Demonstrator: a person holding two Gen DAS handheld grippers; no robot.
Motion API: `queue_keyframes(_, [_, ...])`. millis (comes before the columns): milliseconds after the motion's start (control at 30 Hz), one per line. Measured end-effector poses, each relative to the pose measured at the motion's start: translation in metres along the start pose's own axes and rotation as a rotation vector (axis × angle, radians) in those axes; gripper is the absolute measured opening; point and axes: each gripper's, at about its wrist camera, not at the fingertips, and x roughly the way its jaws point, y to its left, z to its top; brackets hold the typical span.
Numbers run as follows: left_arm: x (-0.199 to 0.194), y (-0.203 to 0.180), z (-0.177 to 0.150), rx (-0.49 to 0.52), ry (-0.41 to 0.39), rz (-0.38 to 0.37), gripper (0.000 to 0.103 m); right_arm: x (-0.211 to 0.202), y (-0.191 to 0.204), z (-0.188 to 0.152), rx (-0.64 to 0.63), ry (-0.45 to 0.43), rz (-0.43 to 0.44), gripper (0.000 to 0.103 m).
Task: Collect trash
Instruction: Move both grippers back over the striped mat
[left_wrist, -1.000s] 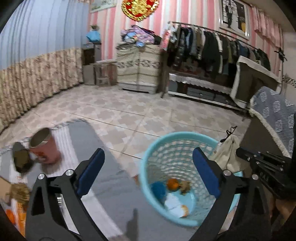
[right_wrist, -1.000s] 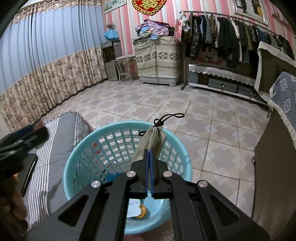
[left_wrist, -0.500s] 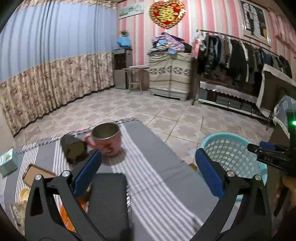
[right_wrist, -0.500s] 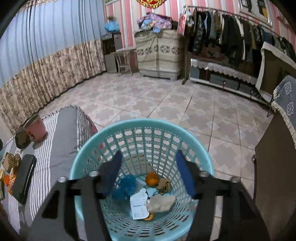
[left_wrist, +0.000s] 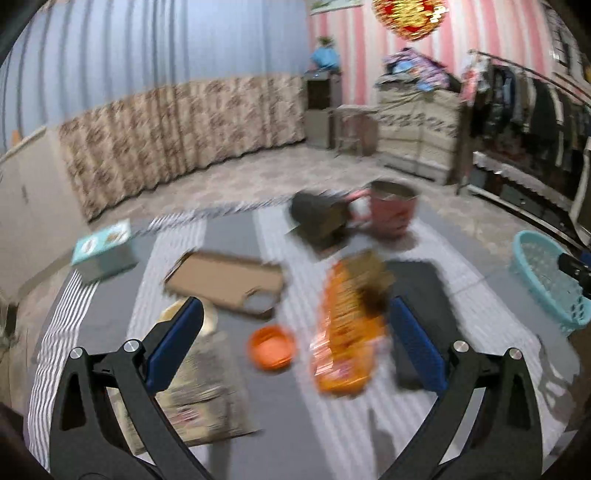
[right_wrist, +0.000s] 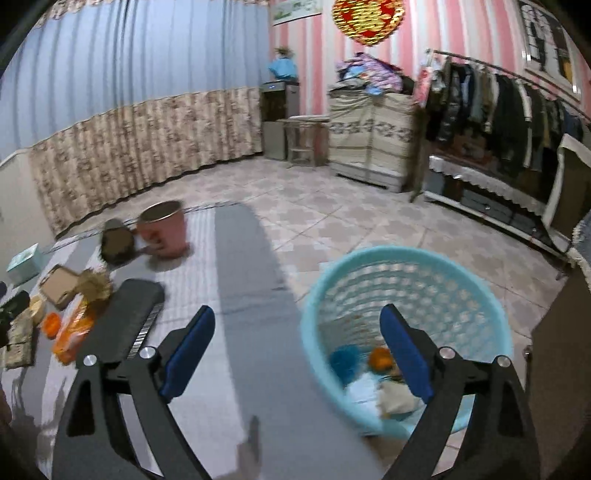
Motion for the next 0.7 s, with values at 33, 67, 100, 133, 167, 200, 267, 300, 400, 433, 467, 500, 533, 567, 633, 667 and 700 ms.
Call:
queue_keyframes(33, [0.002,0.010,-0.001,-0.013,0.013,0.007,0.098,0.001,0.009,-0.002,-0.005,0.006,0.014,0.089])
queue_keyframes(67, [0.004,0.023,-0.006,-0.027,0.029,0.024,0.098,0.002,0.021,-0.004,-0.011,0.012,0.028,0.089])
queue_keyframes(100, [0.006,0.029,-0.009,-0.032,0.040,0.037,0.098,0.002,0.028,-0.007,-0.017,0.016,0.039,0.089])
queue_keyframes(133, [0.008,0.040,-0.014,-0.038,0.058,0.057,0.098,0.002,0.034,-0.008,-0.023,0.019,0.047,0.089])
queue_keyframes(167, [0.011,0.048,-0.017,-0.044,0.080,0.073,0.098,0.002,0.042,-0.010,-0.034,0.023,0.054,0.089])
queue_keyframes(200, [0.014,0.053,-0.021,-0.050,0.094,0.078,0.098,0.002,0.045,-0.010,-0.043,0.025,0.059,0.089])
queue_keyframes(267, [0.022,0.065,-0.027,-0.075,0.138,0.054,0.098,0.000,0.053,-0.010,-0.062,0.024,0.067,0.089])
queue_keyframes(300, [0.028,0.070,-0.029,-0.087,0.171,0.037,0.098,-0.001,0.057,-0.010,-0.070,0.025,0.072,0.089])
queue_keyframes(400, [0.040,0.073,-0.032,-0.102,0.230,0.030,0.098,-0.002,0.062,-0.008,-0.075,0.024,0.071,0.089])
queue_keyframes(433, [0.045,0.072,-0.035,-0.098,0.245,0.034,0.097,-0.002,0.061,-0.008,-0.073,0.025,0.073,0.089])
queue_keyframes(467, [0.051,0.070,-0.037,-0.091,0.274,0.036,0.097,-0.002,0.062,-0.008,-0.069,0.028,0.074,0.089])
queue_keyframes(500, [0.057,0.070,-0.037,-0.085,0.297,0.036,0.097,-0.001,0.061,-0.007,-0.065,0.033,0.075,0.089])
queue_keyframes(533, [0.060,0.070,-0.040,-0.074,0.317,0.045,0.097,0.000,0.059,-0.006,-0.061,0.036,0.075,0.089])
queue_keyframes(567, [0.061,0.069,-0.040,-0.066,0.320,0.051,0.096,0.000,0.059,-0.006,-0.057,0.038,0.076,0.089])
queue_keyframes(633, [0.060,0.067,-0.042,-0.051,0.316,0.049,0.088,-0.002,0.059,-0.006,-0.052,0.036,0.077,0.089])
queue_keyframes(667, [0.059,0.066,-0.043,-0.047,0.311,0.038,0.083,-0.001,0.057,-0.006,-0.051,0.036,0.077,0.089])
queue_keyframes(700, [0.058,0.065,-0.042,-0.043,0.306,0.033,0.075,-0.001,0.057,-0.006,-0.051,0.038,0.079,0.089])
